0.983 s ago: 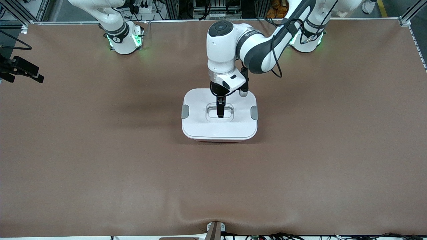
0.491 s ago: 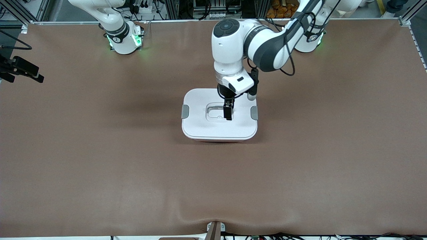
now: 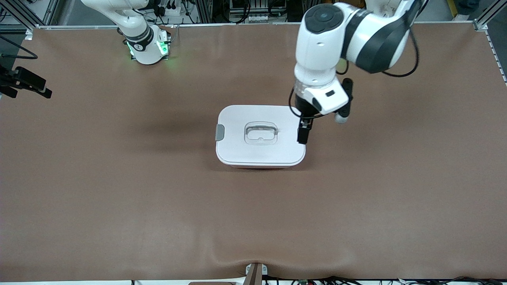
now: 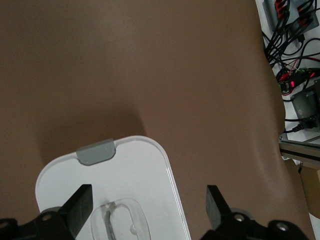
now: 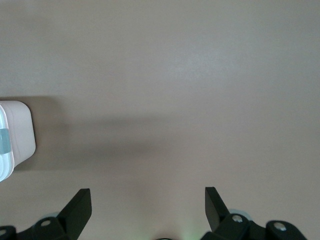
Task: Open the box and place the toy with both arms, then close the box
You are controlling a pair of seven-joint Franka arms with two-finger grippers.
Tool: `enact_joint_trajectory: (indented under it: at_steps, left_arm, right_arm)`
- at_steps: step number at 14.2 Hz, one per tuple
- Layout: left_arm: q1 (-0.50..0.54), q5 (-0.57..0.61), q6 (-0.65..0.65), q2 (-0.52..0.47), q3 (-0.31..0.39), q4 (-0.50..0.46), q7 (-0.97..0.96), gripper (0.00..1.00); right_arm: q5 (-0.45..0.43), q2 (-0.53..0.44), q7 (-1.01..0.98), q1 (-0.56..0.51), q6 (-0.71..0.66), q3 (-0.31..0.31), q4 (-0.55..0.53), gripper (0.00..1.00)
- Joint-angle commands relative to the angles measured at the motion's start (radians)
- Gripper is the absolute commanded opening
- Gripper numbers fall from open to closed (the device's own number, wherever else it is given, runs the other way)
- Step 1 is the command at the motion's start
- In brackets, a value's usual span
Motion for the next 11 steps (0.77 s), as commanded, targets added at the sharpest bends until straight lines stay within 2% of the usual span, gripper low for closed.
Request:
enact_joint_trajectory:
  at_steps: [1, 3, 8, 11]
  left_arm:
    - [0.072, -0.066, -0.065, -0.043, -0.003, 0.039, 0.147, 1.0]
    - [0.13, -0.119, -0.104, -0.043, 0.001, 0.081, 0.253, 1.0]
    - [0.25, -0.199, -0.189, -0.041, 0.002, 0.113, 0.55, 1.0]
    - [0.317, -0.26, -0.195, -0.026, 0.002, 0.136, 0.608, 1.0]
  right_arm:
    - [0.001, -0.007, 0.002, -0.017, -0.003, 0.01, 0.004, 1.0]
    - [0.001, -0.007, 0.002, -0.017, -0.002, 0.01, 0.004, 1.0]
    - [0.001, -0.007, 0.002, -0.012, -0.003, 0.01, 0.004, 1.0]
    - [0.001, -0.007, 0.002, -0.017, -0.003, 0.01, 0.004, 1.0]
